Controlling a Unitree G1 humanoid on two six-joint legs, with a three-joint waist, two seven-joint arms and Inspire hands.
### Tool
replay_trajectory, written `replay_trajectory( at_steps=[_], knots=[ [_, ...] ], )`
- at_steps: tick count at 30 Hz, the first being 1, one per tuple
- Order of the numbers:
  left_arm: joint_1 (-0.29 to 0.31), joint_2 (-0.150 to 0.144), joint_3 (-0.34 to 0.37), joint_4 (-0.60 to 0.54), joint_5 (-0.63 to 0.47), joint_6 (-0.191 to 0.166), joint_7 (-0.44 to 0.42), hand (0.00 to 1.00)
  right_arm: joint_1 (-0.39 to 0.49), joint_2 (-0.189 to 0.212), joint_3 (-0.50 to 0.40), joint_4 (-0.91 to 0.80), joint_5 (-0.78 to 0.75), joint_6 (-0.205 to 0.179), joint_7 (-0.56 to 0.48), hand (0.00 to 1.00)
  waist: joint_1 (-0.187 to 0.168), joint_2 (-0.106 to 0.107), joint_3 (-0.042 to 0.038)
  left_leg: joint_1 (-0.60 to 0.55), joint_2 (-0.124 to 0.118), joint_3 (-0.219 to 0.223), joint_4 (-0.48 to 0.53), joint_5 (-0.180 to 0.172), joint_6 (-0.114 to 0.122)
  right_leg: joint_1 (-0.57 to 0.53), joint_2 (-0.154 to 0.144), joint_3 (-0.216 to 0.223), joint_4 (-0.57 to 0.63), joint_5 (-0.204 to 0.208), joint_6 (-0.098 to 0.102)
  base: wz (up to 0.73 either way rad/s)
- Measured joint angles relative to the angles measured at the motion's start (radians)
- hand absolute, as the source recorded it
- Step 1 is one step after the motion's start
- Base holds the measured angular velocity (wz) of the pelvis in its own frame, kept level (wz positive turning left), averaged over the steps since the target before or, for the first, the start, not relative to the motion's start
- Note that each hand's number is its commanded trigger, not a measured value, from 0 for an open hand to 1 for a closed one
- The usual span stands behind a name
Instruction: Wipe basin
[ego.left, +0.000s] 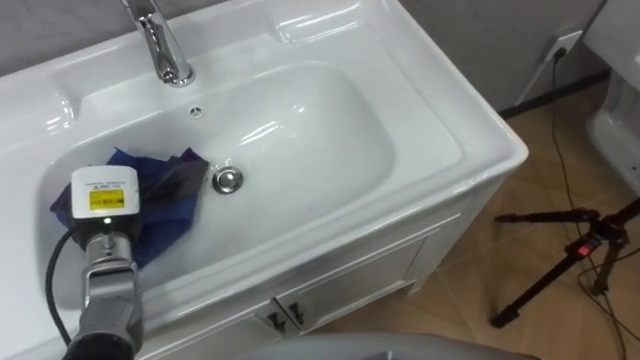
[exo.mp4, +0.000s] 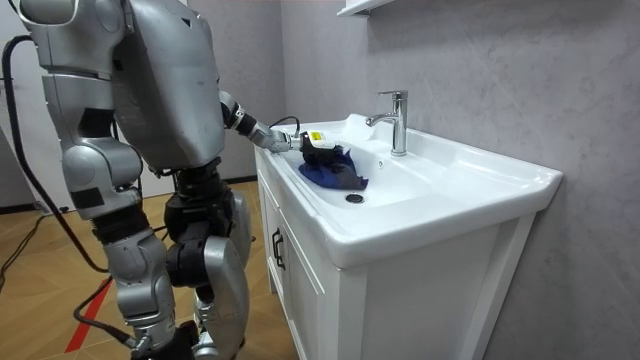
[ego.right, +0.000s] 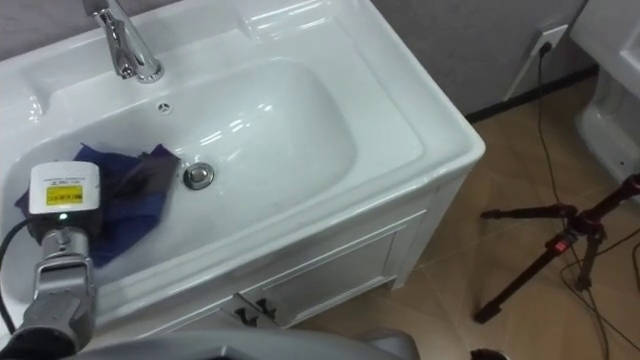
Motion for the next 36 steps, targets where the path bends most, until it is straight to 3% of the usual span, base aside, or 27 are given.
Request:
replay_trajectory(
  at_steps=[4,6,10,15,20,21,26,31,34,36],
  knots=[
    [-0.026,-0.016,0.004,0.004,-0.1,-0.027,0.037,1.0,-0.001,0.003,0.018,-0.001,0.007,-0.014,-0.011,0.0,0.0,-0.006,0.0039,0.001,-0.001,0.0,-0.001,0.0,0.0,-0.005,-0.001,-0.001,-0.001,0.0,0.002,0.01],
    [-0.057,-0.05,0.009,0.008,-0.203,-0.035,0.046,1.0,-0.001,0.017,0.026,-0.001,0.007,-0.012,-0.023,0.0,0.0,-0.012,0.0077,0.0,-0.003,0.0,-0.001,0.0,0.0,-0.007,-0.003,-0.001,0.0,-0.001,0.004,0.0],
    [-0.096,-0.098,0.0,0.0,-0.242,-0.041,0.024,1.0,0.006,0.035,0.031,-0.029,0.001,-0.011,-0.021,0.0,-0.009,-0.014,0.0099,-0.017,-0.008,0.0,0.001,0.0,0.0,-0.014,-0.01,-0.007,0.0,0.0,0.008,0.04],
    [-0.103,-0.144,-0.109,-0.079,-0.27,-0.042,-0.055,1.0,-0.017,0.044,0.035,-0.038,0.003,-0.029,-0.018,0.0,-0.036,-0.016,0.013,-0.033,-0.015,0.002,0.0,0.0,0.0,-0.02,-0.02,-0.028,0.001,0.002,0.016,0.15],
    [-0.117,-0.155,-0.218,-0.181,-0.307,-0.038,-0.139,1.0,-0.04,0.044,0.044,-0.033,0.007,-0.053,-0.032,0.0,-0.067,-0.003,0.0145,-0.069,-0.017,0.004,0.001,0.0,0.0,-0.048,-0.026,-0.033,-0.002,0.008,0.026,0.14],
    [-0.126,-0.16,-0.245,-0.193,-0.308,-0.036,-0.164,1.0,-0.04,0.044,0.044,-0.028,0.007,-0.054,-0.032,0.0,-0.074,-0.003,0.0179,-0.071,-0.018,0.007,0.001,0.0,0.0,-0.048,-0.027,-0.033,-0.002,0.009,0.028,0.07],
    [-0.193,-0.194,-0.285,-0.194,-0.309,-0.038,-0.271,1.0,-0.042,0.044,0.044,-0.017,-0.001,-0.058,-0.029,0.0,-0.113,0.006,0.0262,-0.071,-0.02,0.016,0.001,0.0,0.0,-0.05,-0.03,-0.028,-0.001,0.011,0.032,-0.02],
    [-0.215,-0.203,-0.326,-0.2,-0.324,-0.05,-0.336,1.0,-0.03,0.046,0.043,0.006,-0.002,-0.053,-0.006,0.0,-0.147,0.011,0.0245,-0.07,-0.021,0.025,0.003,0.0,0.0,-0.054,-0.029,-0.022,0.0,0.011,0.032,-0.03],
    [-0.223,-0.202,-0.346,-0.2,-0.34,-0.05,-0.368,1.0,-0.012,0.046,0.044,0.007,0.0,-0.048,0.005,0.0,-0.156,0.023,0.0191,-0.071,-0.021,0.029,0.003,0.0,0.0,-0.064,-0.027,-0.006,0.003,0.013,0.033,-0.14],
    [-0.226,-0.201,-0.362,-0.2,-0.36,-0.05,-0.373,1.0,-0.007,0.046,0.044,0.013,0.006,-0.04,0.005,0.0,-0.169,0.031,0.0201,-0.065,-0.022,0.036,0.003,0.0,0.0,-0.064,-0.027,0.002,0.005,0.013,0.033,-0.11]
  ],
)
